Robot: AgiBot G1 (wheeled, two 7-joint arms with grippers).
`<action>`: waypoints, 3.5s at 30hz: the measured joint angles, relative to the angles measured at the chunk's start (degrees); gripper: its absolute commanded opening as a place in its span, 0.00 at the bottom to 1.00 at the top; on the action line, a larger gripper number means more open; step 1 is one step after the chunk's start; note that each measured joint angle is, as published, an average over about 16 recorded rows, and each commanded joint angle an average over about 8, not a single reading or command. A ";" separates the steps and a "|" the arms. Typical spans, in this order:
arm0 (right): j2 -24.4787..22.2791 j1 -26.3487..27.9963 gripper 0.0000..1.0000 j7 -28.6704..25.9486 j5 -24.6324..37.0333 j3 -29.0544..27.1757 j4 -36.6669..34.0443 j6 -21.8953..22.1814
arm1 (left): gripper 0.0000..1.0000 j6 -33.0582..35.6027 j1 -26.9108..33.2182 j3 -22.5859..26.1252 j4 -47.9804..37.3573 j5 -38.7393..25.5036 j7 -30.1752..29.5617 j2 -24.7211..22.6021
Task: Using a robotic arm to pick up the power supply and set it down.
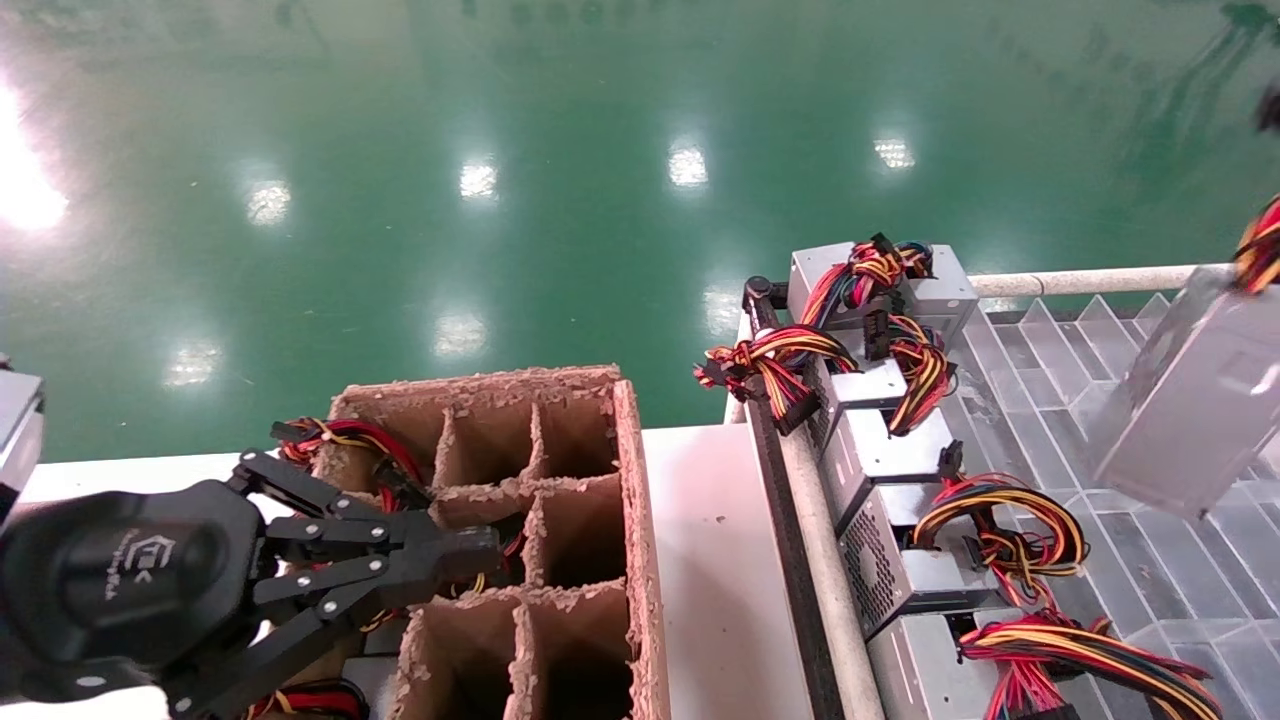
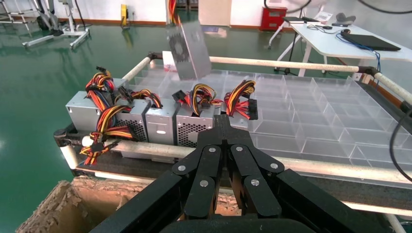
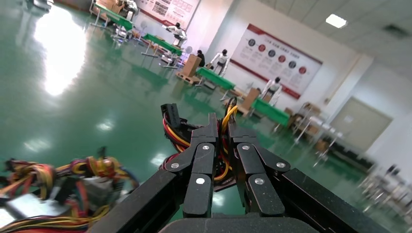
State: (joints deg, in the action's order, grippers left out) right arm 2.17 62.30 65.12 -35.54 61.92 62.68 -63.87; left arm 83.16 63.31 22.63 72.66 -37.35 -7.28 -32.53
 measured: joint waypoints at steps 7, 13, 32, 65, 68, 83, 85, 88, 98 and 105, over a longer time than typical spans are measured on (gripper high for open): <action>5.78 -1.41 0.00 2.63 -2.70 2.23 -1.82 0.81 | 0.00 0.00 0.00 0.00 0.00 0.00 0.00 0.00; 10.75 0.60 0.00 0.05 0.67 2.78 -5.39 0.68 | 0.00 0.00 0.00 0.00 0.00 0.00 0.00 0.00; 24.21 13.24 0.00 -13.85 15.94 5.59 -24.85 -6.77 | 0.00 0.00 0.00 0.01 0.00 0.01 0.01 0.00; 40.93 23.47 0.00 -18.49 21.76 7.76 -57.15 -11.22 | 0.00 -0.01 0.01 0.02 0.00 0.02 0.01 0.01; 41.92 23.36 0.00 -19.12 22.14 8.05 -57.75 -11.44 | 0.00 -0.01 0.01 0.03 0.00 0.02 0.01 0.01; 46.39 21.82 0.63 -22.20 23.02 8.83 -59.65 -12.31 | 0.00 -0.01 0.01 0.03 0.00 0.02 0.02 0.01; 46.52 21.71 0.88 -22.63 23.01 8.83 -59.67 -12.95 | 0.00 -0.01 0.01 0.03 0.00 0.02 0.02 0.01; 46.46 21.66 1.00 -23.21 23.00 8.82 -59.51 -14.46 | 0.00 -0.01 0.01 0.03 0.00 0.02 0.02 0.01; 45.32 23.24 1.00 -24.07 23.63 9.17 -58.63 -21.28 | 0.00 -0.01 0.01 0.04 0.00 0.02 0.02 0.01; 45.01 25.22 1.00 -24.03 23.98 9.28 -57.76 -24.74 | 0.00 -0.01 0.01 0.04 0.00 0.03 0.02 0.01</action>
State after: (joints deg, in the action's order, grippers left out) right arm 47.19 87.53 41.09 -11.56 71.21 4.92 -88.61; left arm 83.14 63.32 22.67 72.66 -37.32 -7.26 -32.52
